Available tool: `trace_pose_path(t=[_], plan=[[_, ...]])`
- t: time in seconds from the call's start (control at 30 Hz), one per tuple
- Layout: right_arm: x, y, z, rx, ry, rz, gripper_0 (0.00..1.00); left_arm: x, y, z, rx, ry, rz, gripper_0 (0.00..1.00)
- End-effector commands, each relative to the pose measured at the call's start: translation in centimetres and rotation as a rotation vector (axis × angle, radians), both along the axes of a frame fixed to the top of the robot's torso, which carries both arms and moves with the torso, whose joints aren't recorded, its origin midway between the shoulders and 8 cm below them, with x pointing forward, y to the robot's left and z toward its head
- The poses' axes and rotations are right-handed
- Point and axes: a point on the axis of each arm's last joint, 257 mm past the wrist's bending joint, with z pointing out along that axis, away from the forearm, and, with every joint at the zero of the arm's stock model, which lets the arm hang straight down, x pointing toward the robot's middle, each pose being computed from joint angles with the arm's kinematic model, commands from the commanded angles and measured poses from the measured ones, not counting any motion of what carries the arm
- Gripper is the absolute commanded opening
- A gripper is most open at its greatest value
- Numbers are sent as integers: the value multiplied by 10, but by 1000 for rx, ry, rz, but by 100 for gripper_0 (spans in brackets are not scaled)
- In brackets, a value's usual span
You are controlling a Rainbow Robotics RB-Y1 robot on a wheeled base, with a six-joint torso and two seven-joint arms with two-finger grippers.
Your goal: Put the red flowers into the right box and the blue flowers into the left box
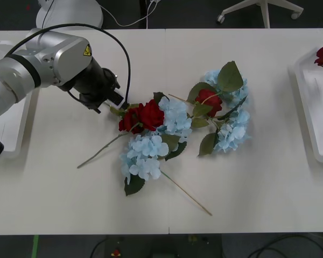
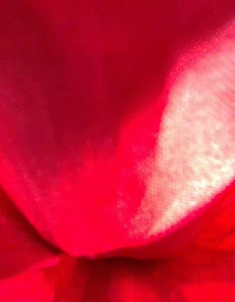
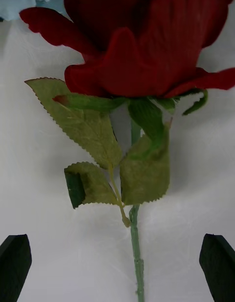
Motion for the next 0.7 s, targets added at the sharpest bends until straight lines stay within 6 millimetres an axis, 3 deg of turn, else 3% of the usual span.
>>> trace_pose_path(t=[0.03,0.13,0.23,0.5,0.6,0.7], plan=[[20,14,30,13,-73,7,5,15,-16,22,14,-38,57,100],[22,17,28,26,-82,6,36,16,-8,18,18,-32,106,100],[23,16,30,27,-86,5,52,18,-2,16,28,-37,121,100],[18,16,28,118,-93,-14,68,19,14,7,62,-30,150,100],[13,31,34,224,-71,-28,70,15,14,-3,78,-14,160,100],[3,60,45,360,-23,-37,71,12,16,-11,99,-5,168,100]])
